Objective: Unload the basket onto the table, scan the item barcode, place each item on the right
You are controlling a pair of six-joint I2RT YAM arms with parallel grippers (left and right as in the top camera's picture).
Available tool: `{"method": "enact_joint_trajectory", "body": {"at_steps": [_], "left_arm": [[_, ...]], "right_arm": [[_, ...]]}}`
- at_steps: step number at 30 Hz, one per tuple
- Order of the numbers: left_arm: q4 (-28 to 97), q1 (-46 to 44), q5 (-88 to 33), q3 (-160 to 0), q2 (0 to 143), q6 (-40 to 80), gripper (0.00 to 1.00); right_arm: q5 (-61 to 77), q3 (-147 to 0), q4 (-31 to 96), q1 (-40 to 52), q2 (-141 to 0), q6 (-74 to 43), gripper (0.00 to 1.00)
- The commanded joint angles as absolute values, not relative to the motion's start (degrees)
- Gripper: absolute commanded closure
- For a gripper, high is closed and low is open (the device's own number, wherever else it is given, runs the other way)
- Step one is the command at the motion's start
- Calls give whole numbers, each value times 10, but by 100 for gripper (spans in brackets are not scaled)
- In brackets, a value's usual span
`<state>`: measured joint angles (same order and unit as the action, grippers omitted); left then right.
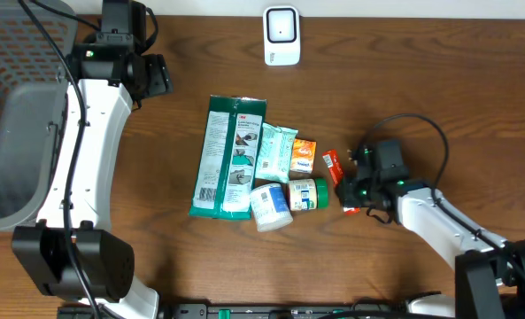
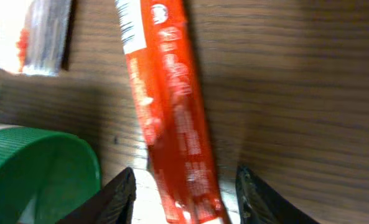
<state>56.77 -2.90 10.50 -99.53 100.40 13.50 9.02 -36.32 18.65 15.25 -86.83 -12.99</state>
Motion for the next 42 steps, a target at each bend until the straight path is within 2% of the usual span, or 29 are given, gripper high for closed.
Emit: {"method": "enact_joint_trajectory", "body": {"at_steps": [1,5,13,15,18,19,31,42], "left_arm": [[569,-29,110,-996,1007,132,17],[569,-29,110,-996,1007,132,17],[569,-29,110,-996,1007,132,17],[569,-29,110,-996,1007,132,17],[569,-29,110,-996,1007,132,17],[569,-29,110,-996,1007,132,17],[569,-29,110,-996,1007,132,17],[569,-29,110,-996,1007,132,17]], "right_arm": [[57,-327,206,183,-900,-137,49],[37,-327,222,188,-900,-159,56],[12,-334,279,187,-900,-160,55],[12,-334,284,187,-900,-168,66],[12,-334,283,187,-900,-167,88],[11,-335,282,187,-900,-167,99],[3,-476,415,175,-831,-50,99],[3,-487,364,180,-747,52,99]]}}
